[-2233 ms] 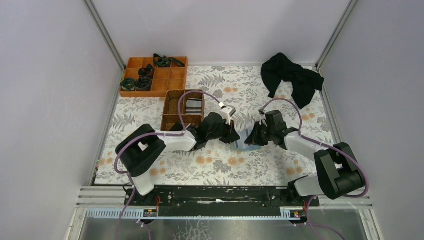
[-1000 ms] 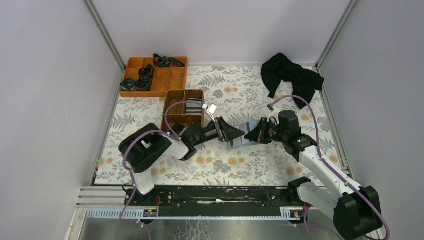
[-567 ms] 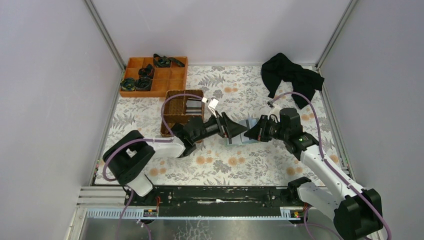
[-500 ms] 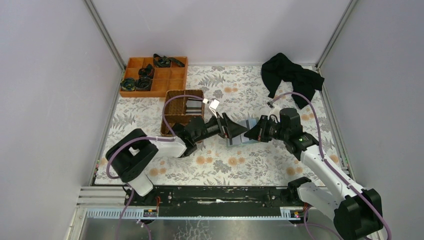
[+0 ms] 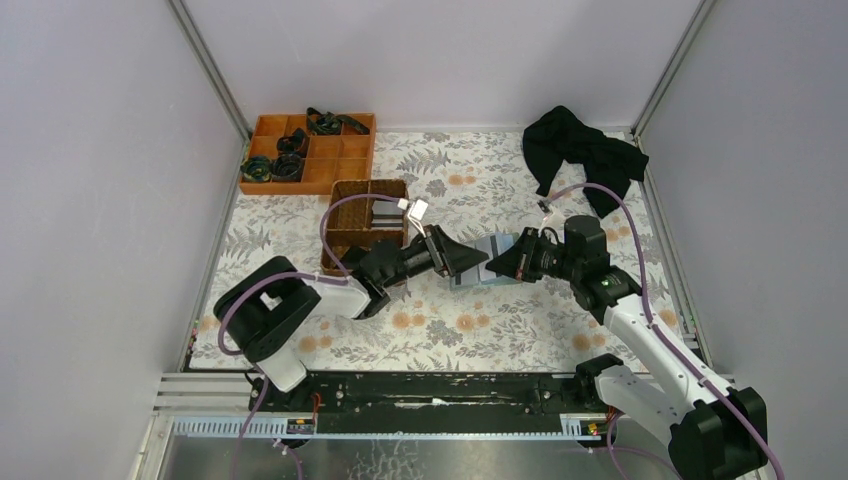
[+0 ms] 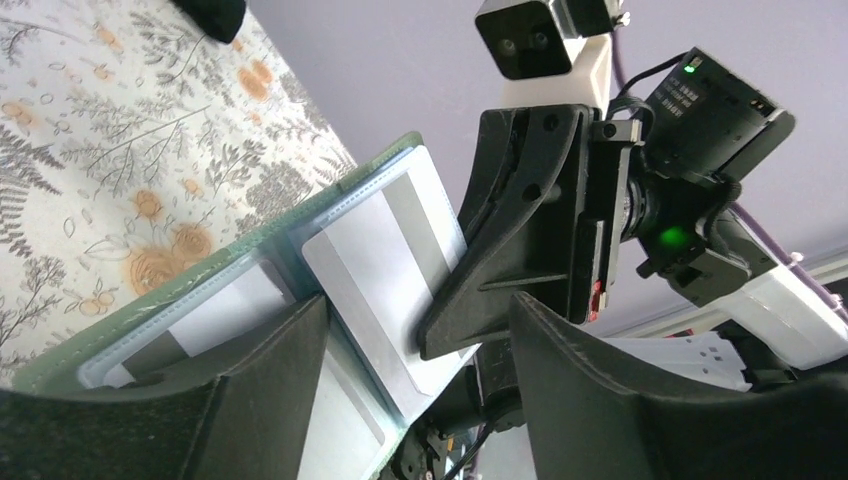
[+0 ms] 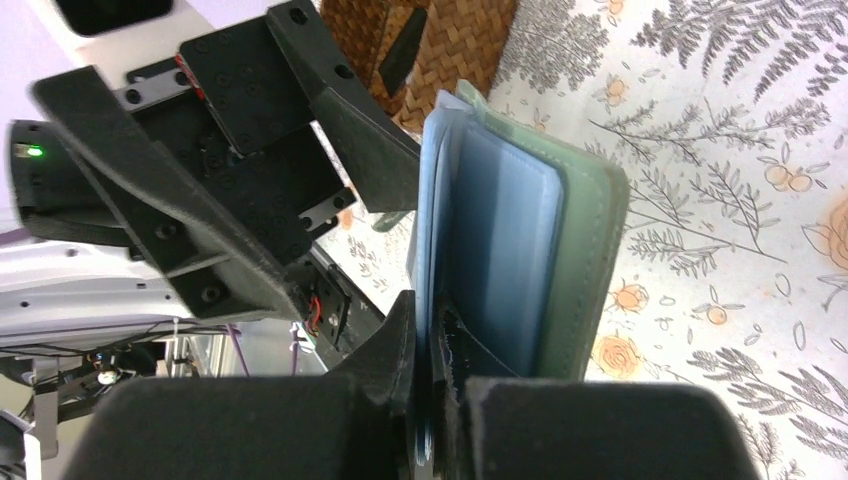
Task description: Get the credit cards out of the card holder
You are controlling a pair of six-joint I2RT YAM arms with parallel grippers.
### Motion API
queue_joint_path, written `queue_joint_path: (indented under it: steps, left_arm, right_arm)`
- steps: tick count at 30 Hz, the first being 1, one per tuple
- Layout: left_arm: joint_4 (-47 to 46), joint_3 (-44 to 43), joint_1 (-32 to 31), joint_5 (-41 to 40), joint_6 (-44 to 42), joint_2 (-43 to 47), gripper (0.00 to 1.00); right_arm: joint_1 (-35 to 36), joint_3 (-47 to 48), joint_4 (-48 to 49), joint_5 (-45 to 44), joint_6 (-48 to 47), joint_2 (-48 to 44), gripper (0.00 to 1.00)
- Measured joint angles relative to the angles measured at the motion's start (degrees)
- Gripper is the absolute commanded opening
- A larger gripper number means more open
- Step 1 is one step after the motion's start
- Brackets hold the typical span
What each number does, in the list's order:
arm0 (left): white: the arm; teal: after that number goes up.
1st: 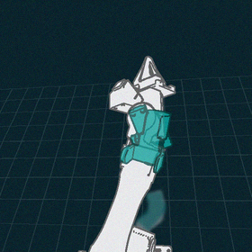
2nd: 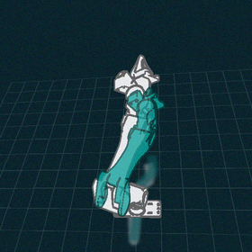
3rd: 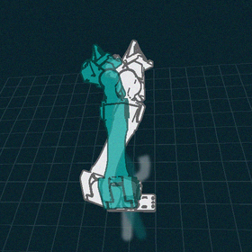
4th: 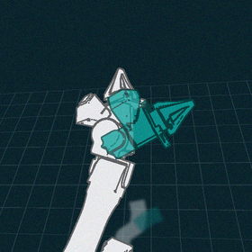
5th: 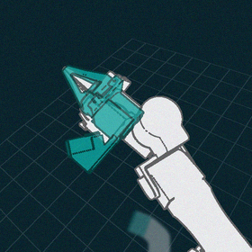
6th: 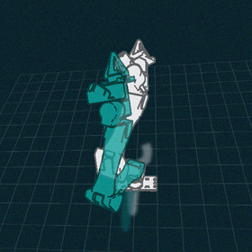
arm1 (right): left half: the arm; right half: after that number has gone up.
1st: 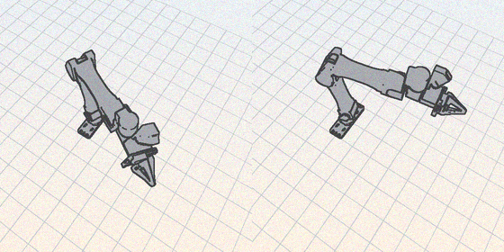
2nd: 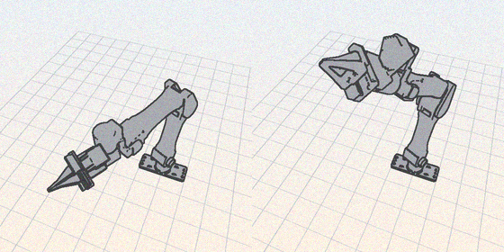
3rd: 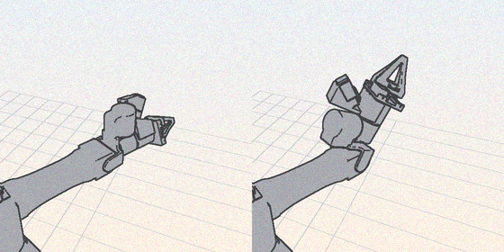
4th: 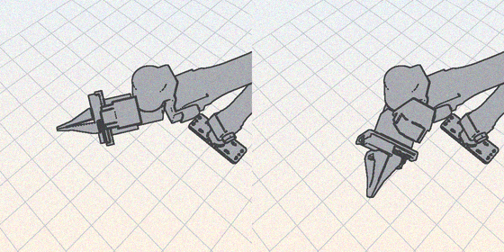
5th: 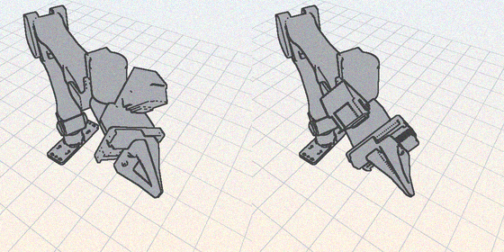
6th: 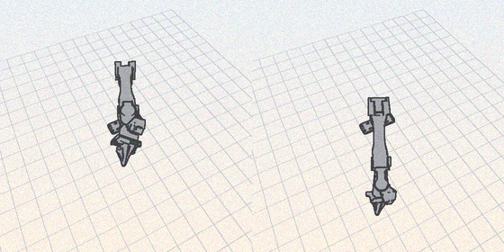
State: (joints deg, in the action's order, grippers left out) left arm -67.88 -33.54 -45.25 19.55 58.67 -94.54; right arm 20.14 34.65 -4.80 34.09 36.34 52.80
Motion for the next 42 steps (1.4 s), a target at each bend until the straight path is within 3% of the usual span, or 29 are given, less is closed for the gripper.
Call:
queue_joint_path:
  steps: [7, 11, 13, 16, 25, 42]
  left_arm:
    - [-15.1, 1.2, 1.5, 1.3, 8.8, -7.8, 0.64]
    - [-17.6, 1.7, 1.8, 1.6, 11.2, -8.7, 0.59]
    - [-18.1, 1.8, 1.9, 1.7, 11.6, -8.7, 0.52]
    - [-18.1, 1.9, 2.3, 1.7, 11.8, -8.2, 0.5]
    - [-17.8, 2.4, 2.7, 1.7, 12.0, -6.5, 0.55]
    - [-14.3, 0.2, 3.4, 2.2, 11.2, -6.5, 0.54]
  right_arm:
    - [-0.3, -0.5, 1.6, 1.0, 1.9, -0.1, 0.0]
    - [-0.3, -0.8, 1.8, 1.4, 2.4, -0.2, 0.0]
    - [-0.3, -0.8, 2.4, 1.7, 2.6, -0.4, 0.0]
    - [-0.3, -0.8, 3.5, 2.5, 2.9, -0.6, 0.0]
    - [-0.4, -2.0, 7.4, 3.7, 3.2, -0.1, 0.0]
    - [-1.9, -4.0, 16.5, 7.5, 5.8, 4.5, 0.0]
